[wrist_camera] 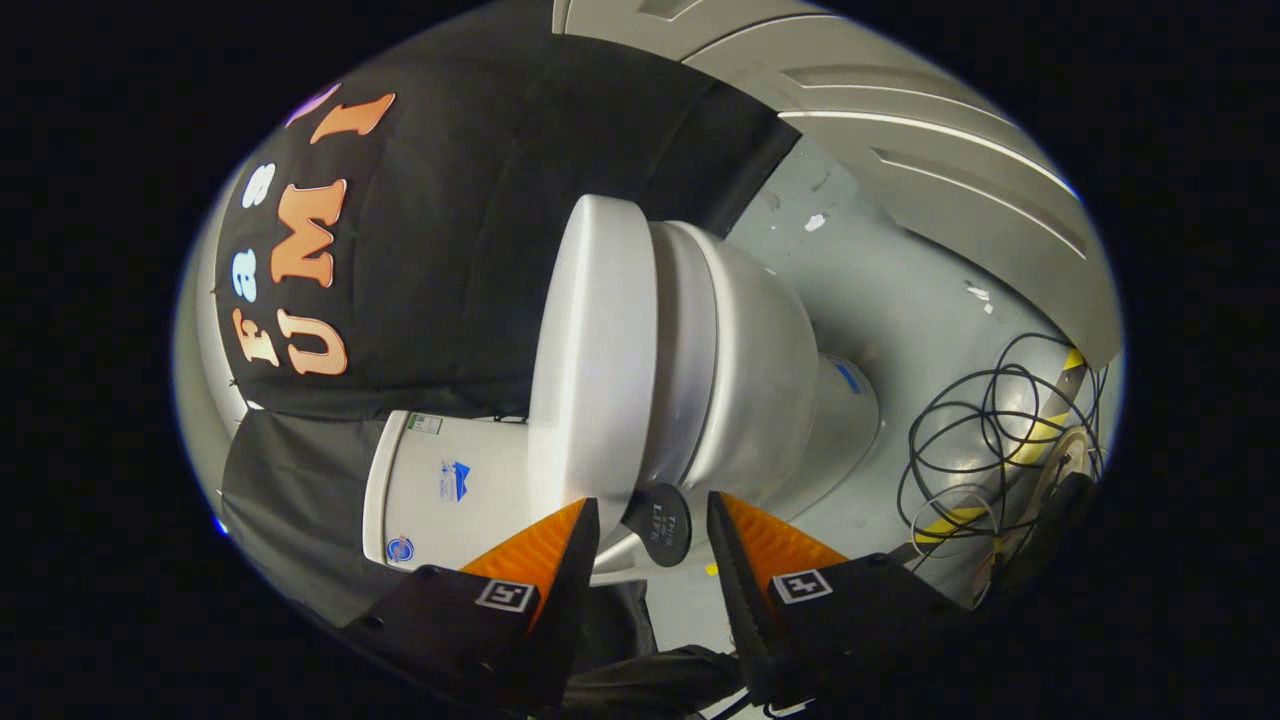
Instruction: Open the toilet lid.
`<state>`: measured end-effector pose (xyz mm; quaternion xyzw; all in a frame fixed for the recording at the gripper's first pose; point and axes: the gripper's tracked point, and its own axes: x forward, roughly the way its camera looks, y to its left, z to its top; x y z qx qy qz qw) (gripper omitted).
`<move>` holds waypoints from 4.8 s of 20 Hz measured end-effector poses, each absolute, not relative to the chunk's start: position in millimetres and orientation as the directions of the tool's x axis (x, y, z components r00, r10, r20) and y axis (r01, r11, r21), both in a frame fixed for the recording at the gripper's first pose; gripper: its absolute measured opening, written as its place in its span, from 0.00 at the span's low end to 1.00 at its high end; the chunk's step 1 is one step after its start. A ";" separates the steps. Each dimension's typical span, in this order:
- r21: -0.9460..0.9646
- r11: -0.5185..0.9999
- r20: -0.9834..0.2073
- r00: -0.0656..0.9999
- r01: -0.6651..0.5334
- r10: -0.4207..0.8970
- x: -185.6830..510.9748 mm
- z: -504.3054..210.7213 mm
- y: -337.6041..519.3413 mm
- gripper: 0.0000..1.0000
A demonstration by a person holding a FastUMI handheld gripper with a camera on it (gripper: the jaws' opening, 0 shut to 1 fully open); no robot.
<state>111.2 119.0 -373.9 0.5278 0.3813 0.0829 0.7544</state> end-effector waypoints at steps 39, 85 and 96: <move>0.858 0.425 -0.485 0.730 0.290 0.482 123.4 -368.9 115.1 0.08; 0.215 0.970 -0.506 0.862 0.110 0.014 148.2 -163.9 201.1 0.08; 0.061 0.996 -0.439 0.898 0.065 -0.032 151.5 -124.5 248.1 0.08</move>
